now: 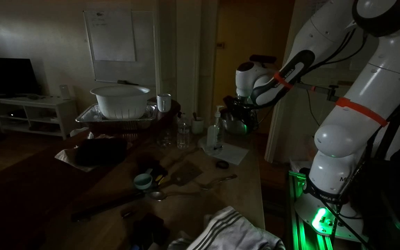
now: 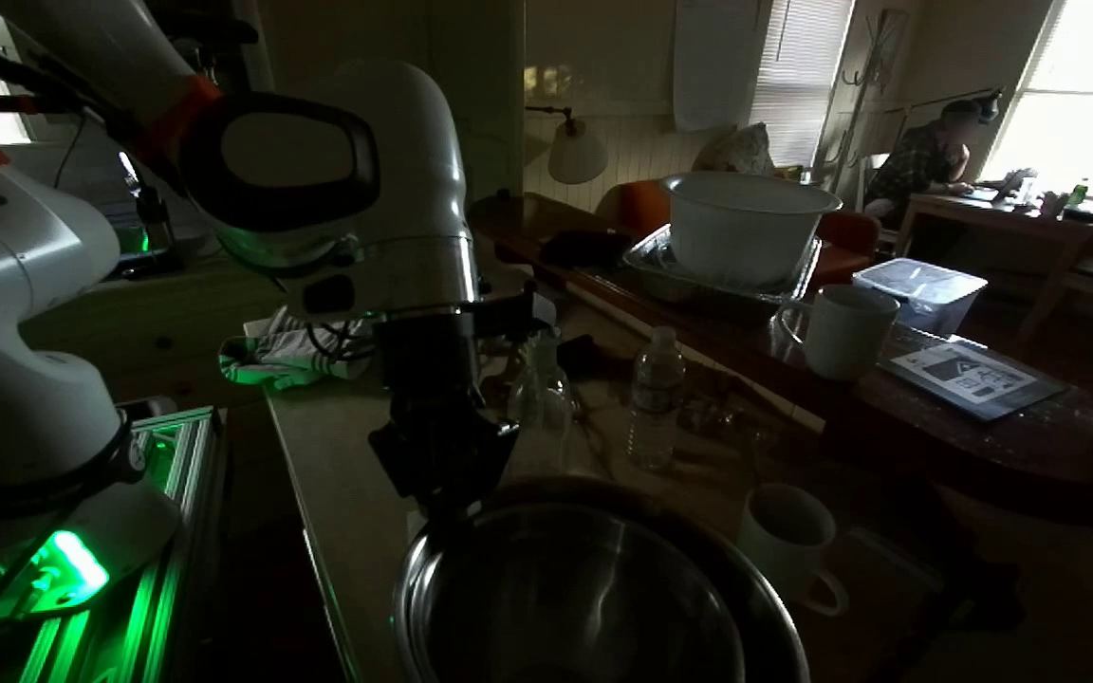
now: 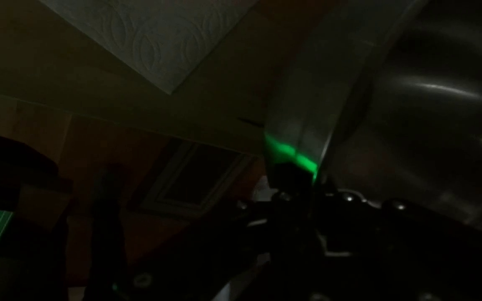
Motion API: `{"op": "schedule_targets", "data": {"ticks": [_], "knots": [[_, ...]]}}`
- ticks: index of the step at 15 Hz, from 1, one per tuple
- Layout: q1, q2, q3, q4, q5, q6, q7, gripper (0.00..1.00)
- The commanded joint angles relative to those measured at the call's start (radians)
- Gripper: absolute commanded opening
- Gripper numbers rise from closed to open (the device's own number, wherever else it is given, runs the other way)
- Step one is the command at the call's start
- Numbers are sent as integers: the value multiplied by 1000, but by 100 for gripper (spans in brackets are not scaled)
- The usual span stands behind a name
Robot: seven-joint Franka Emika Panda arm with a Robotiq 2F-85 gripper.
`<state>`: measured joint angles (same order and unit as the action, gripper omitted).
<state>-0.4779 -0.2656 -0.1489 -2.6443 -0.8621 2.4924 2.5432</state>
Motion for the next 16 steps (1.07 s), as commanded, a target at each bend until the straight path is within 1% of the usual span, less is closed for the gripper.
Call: {"op": "schedule_targets", "data": {"ticks": [1,5,10,12,13,14,15,16], "knots": [[27,-18,-16,-5,-59,24,83,4],[42,-34,-43,-36,-35,54,47,4],[42,-22,-78,-64,-9,126,-10,4],[39,-16,-82,-72,-8,144,-26,4],[39,-16,-84,-75,-9,149,-38,6],[38,-16,-85,-75,-7,151,-41,36],[37,-17,-84,-73,-9,151,-44,40],[37,-21,-83,-70,-9,151,-48,47]]}}
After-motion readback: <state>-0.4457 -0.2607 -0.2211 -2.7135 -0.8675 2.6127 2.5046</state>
